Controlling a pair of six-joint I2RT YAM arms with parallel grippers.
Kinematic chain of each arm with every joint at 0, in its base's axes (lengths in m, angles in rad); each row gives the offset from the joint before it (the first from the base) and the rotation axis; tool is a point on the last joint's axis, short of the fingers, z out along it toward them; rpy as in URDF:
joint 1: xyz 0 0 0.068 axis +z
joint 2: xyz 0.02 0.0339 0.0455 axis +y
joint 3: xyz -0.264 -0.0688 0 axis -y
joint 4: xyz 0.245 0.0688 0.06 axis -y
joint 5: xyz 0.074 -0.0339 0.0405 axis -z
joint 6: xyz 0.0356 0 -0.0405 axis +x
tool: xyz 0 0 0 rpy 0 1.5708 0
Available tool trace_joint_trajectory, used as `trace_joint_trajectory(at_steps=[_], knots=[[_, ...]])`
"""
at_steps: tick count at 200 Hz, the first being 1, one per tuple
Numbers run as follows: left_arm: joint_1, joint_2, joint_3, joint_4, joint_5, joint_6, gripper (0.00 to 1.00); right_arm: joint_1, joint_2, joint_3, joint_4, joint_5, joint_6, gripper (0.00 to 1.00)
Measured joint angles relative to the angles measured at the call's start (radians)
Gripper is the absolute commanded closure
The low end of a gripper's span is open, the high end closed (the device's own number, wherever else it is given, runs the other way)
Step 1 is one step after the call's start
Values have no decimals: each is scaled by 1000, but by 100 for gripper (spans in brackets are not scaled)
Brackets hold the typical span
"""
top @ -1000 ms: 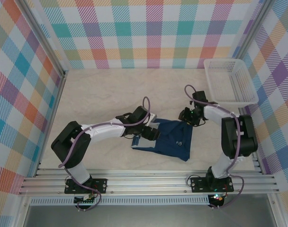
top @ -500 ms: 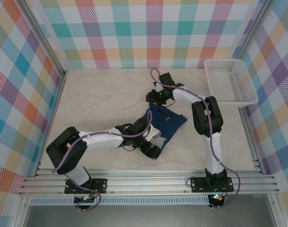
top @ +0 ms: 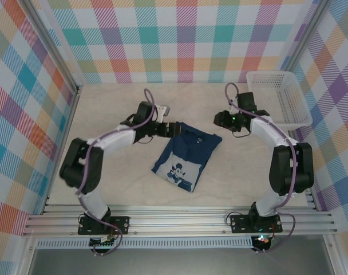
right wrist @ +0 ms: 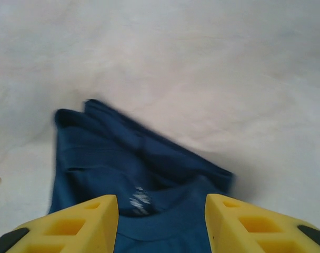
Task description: Fold the inside-out t-shirt
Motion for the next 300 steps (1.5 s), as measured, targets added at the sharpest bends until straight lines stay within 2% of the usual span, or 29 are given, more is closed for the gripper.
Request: trace_joint_trajectory(at_steps=[37, 69, 85, 135, 174, 219, 255, 300], knots=[[2, 251, 296, -151, -3, 103, 28, -19, 34, -73, -19, 26, 0, 53], [2, 346, 390, -259, 5, 172, 30, -16, 72, -85, -5, 11, 3, 55], [2, 369, 424, -300, 8, 195, 39, -14, 95, -85, 15, -13, 6, 59], [2, 441, 545, -340, 12, 225, 56, -11, 166, -82, 63, -63, 3, 76], [2, 468, 577, -349, -10, 214, 75, -7, 172, -58, 73, -69, -17, 94], [2, 468, 578, -354, -51, 193, 92, -7, 162, -48, 72, -42, -38, 98], [6, 440, 548, -338, -90, 145, 100, -7, 108, -48, 69, -7, -53, 98], [10, 340, 480, -302, -110, 86, 100, -7, 89, -47, 73, 0, -53, 98]])
